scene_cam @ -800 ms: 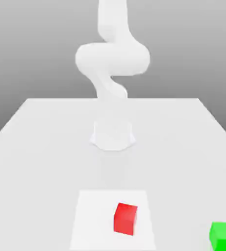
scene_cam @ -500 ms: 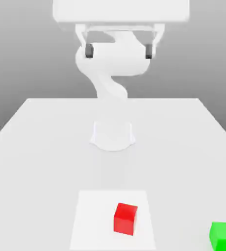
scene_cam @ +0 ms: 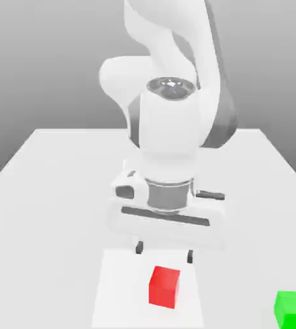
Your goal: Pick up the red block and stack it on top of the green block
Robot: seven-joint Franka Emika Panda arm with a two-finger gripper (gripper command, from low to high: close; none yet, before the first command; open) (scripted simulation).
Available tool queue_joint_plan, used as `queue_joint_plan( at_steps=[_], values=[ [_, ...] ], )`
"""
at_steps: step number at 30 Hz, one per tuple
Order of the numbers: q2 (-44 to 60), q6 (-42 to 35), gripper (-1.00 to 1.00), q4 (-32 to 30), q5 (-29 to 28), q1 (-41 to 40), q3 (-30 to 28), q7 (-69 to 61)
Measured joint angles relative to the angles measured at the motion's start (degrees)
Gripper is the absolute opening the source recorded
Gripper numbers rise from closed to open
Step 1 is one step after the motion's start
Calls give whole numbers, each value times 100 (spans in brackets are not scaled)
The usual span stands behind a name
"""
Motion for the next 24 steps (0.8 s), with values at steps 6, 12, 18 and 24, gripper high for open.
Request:
queue_joint_plan(
  at_steps=[6,12,18,24],
  values=[
    [802,662,-100,102,-235,167,-217,190],
    [700,580,-100,86,-212,138,-180,177],
    [-138,-352,-100,174,55,160,127,-273],
    [347,-1119,-100,1366,-313,772,875,-1285]
  ],
)
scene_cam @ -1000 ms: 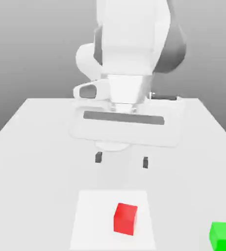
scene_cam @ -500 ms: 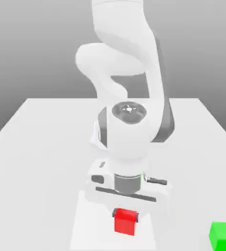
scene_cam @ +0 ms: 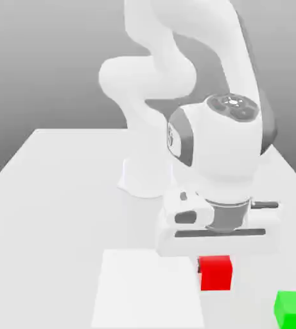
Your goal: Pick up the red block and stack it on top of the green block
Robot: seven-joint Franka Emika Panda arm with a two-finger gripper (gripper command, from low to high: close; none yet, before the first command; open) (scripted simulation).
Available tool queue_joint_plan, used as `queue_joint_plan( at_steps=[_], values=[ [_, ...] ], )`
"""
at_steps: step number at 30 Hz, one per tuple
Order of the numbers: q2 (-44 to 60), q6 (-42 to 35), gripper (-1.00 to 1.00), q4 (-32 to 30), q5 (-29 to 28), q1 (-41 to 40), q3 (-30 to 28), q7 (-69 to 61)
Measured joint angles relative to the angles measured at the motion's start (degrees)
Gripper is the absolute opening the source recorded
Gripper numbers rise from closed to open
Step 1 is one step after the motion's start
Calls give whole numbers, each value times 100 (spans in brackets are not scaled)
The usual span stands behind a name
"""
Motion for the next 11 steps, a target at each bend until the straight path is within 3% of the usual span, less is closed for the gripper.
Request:
queue_joint_plan(
  at_steps=[3,7,8,11],
  values=[
    [306,-326,-100,589,-223,357,310,-464],
    [1057,167,-100,802,-678,652,132,-319],
    [1160,256,100,814,-739,690,90,-281],
    [1160,256,100,814,-739,690,90,-281]
  ],
)
